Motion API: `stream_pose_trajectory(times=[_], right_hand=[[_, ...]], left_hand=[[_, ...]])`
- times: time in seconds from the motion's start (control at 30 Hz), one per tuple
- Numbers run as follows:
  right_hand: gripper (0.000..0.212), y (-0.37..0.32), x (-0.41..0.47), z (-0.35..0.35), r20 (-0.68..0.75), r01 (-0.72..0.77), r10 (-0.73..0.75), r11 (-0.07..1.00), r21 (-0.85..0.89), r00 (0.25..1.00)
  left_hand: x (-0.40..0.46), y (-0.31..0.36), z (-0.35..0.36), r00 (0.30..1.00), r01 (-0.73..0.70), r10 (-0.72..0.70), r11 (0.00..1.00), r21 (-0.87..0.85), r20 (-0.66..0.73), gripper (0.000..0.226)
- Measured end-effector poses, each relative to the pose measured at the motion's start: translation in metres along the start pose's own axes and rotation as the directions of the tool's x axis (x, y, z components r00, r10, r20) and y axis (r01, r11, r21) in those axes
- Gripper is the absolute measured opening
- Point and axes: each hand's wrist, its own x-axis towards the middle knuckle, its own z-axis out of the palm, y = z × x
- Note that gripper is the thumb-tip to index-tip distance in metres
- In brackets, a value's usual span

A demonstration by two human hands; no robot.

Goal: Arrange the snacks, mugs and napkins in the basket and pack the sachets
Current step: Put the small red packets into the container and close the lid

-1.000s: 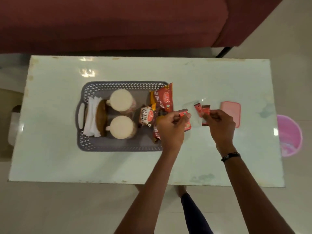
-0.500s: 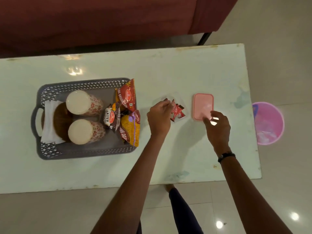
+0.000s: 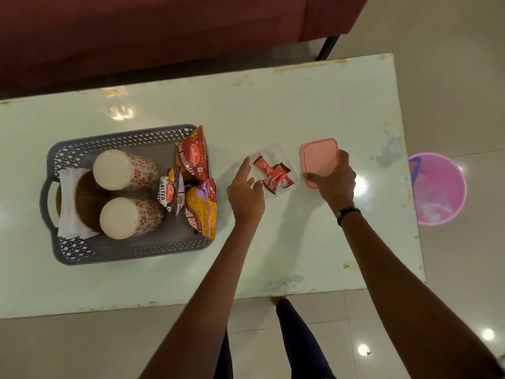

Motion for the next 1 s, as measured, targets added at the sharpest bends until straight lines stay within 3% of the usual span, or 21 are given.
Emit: stream_pose_trajectory(times=[0.1,0.17,0.23,0.37,0.6,0.83,1.0], right_hand=[[0.044,-0.011,-0.017,-0.003,-0.076,0.236,-0.24,0.97,-0.057,0.968],[0.056,-0.017,-0.034,0.006,-0.036,0.412,-0.418,0.904,-0.113,0.908],[0.065,-0.021,-0.048,0.019,0.088,0.494,-0.487,0.848,-0.193,0.869],[0.061,-0.024,-0.056,0.045,0.244,0.46,-0.399,0.834,-0.305,0.884],[0.067,-0.024,-0.059,0.064,0.118,0.371,-0.363,0.783,-0.5,0.924],[0.06,-0.022,-0.066,0.074,0.088,0.372,-0.383,0.774,-0.513,0.919],[0.059,-0.02,-0.066,0.076,0.098,0.392,-0.407,0.745,-0.54,0.908]], left_hand=[[0.002,-0.001,0.002,1.0,0.028,-0.028,0.999,-0.024,-0.003,0.059],[0.003,-0.004,0.002,0.999,0.038,-0.038,0.999,-0.026,0.007,0.061],[0.003,-0.006,0.001,0.998,0.061,-0.059,0.995,-0.082,0.033,0.061],[0.005,-0.009,-0.002,0.996,0.077,-0.071,0.99,-0.116,0.059,0.06],[0.006,-0.008,-0.001,0.995,0.097,-0.091,0.986,-0.138,0.05,0.055],[0.008,-0.004,-0.003,0.985,0.167,-0.173,0.95,-0.266,0.0,0.038],[0.017,-0.002,-0.002,0.99,0.117,-0.132,0.968,-0.22,-0.055,0.033]])
